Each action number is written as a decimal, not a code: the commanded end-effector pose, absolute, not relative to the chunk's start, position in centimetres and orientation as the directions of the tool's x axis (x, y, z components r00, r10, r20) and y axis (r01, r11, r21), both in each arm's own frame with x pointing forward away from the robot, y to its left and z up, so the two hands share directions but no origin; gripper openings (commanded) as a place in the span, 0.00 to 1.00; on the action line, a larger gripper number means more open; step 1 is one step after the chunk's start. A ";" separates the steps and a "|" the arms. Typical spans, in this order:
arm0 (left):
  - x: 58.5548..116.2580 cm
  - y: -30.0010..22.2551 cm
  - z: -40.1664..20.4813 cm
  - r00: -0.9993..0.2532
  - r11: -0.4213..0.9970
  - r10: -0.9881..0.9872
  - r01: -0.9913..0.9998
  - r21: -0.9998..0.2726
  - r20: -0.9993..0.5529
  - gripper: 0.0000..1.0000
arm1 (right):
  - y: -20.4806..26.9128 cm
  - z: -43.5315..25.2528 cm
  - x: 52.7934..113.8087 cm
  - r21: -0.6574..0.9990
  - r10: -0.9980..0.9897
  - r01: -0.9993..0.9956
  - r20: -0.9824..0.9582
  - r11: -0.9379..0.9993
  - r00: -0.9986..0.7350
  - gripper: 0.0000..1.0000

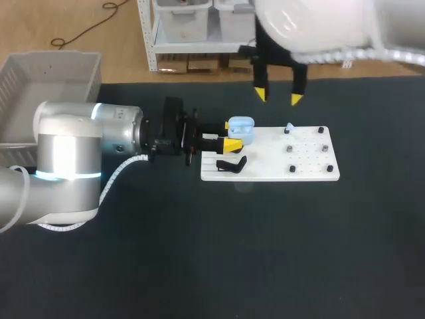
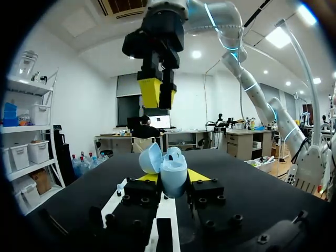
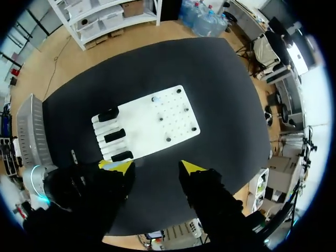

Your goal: Pick up each earbud case from the left stands, insert the matching earbuds, close the lid, and place the case in the box.

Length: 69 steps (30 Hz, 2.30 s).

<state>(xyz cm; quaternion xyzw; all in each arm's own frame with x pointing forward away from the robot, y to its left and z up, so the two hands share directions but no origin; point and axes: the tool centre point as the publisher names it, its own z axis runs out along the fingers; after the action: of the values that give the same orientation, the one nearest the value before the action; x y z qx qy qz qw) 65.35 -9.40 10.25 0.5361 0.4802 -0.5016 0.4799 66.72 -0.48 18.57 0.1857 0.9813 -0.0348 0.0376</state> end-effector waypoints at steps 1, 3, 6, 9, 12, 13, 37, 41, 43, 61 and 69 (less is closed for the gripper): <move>65.3 -9.4 10.3 0.036 -0.076 0.034 0.997 0.033 -0.999 0.00 | -2.2 17.6 66.5 0.274 0.340 0.292 -0.150 0.917 -0.928 0.65; 65.3 -9.4 10.3 0.036 -0.076 0.034 0.997 0.033 -0.999 0.00 | -2.6 17.2 67.1 0.282 0.320 0.269 -0.154 0.921 -0.935 0.62; 65.3 -9.4 10.3 0.036 -0.076 0.034 0.997 0.033 -0.999 0.00 | -3.2 16.4 68.0 0.268 0.281 0.235 -0.148 0.934 -0.948 0.56; 65.3 -9.4 10.3 0.036 -0.076 0.034 0.997 0.033 -0.999 0.00 | -3.7 15.1 68.9 0.252 0.237 0.197 -0.140 0.947 -0.961 0.49; 65.3 -9.4 10.3 0.036 -0.076 0.034 0.997 0.033 -0.999 0.00 | -4.0 13.8 69.7 0.232 0.194 0.156 -0.150 0.960 -0.969 0.49; 65.3 -9.4 10.3 0.036 -0.076 0.034 0.997 0.033 -0.999 0.00 | -4.0 13.4 70.0 0.227 0.180 0.142 -0.157 0.963 -0.971 0.48; 65.3 -9.4 10.3 0.036 -0.076 0.034 0.997 0.033 -0.999 0.00 | -6.2 4.9 74.9 0.113 0.077 0.058 -0.175 0.992 -0.982 0.60; 65.3 -9.4 10.3 0.036 -0.076 0.034 0.997 0.033 -0.999 0.00 | -6.4 4.1 75.6 0.129 0.114 0.094 -0.158 0.987 -0.981 0.56; 65.3 -9.4 10.3 0.036 -0.076 0.034 0.997 0.033 -0.999 0.00 | -6.4 3.8 75.8 0.137 0.131 0.111 -0.149 0.984 -0.980 0.53; 65.3 -9.4 10.3 0.036 -0.076 0.034 0.997 0.033 -0.999 0.00 | -6.4 2.0 77.1 0.207 0.242 0.221 -0.080 0.953 -0.967 0.47; 65.3 -9.4 10.3 0.036 -0.076 0.034 0.997 0.033 -0.999 0.00 | -6.2 1.7 77.5 0.219 0.254 0.233 -0.070 0.947 -0.965 0.44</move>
<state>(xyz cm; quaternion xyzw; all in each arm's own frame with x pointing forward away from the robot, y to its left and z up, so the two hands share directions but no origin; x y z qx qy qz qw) 65.35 -9.40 10.25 0.5361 0.4803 -0.5016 0.4799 77.24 -6.23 1.82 0.1238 0.9855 0.1045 0.0509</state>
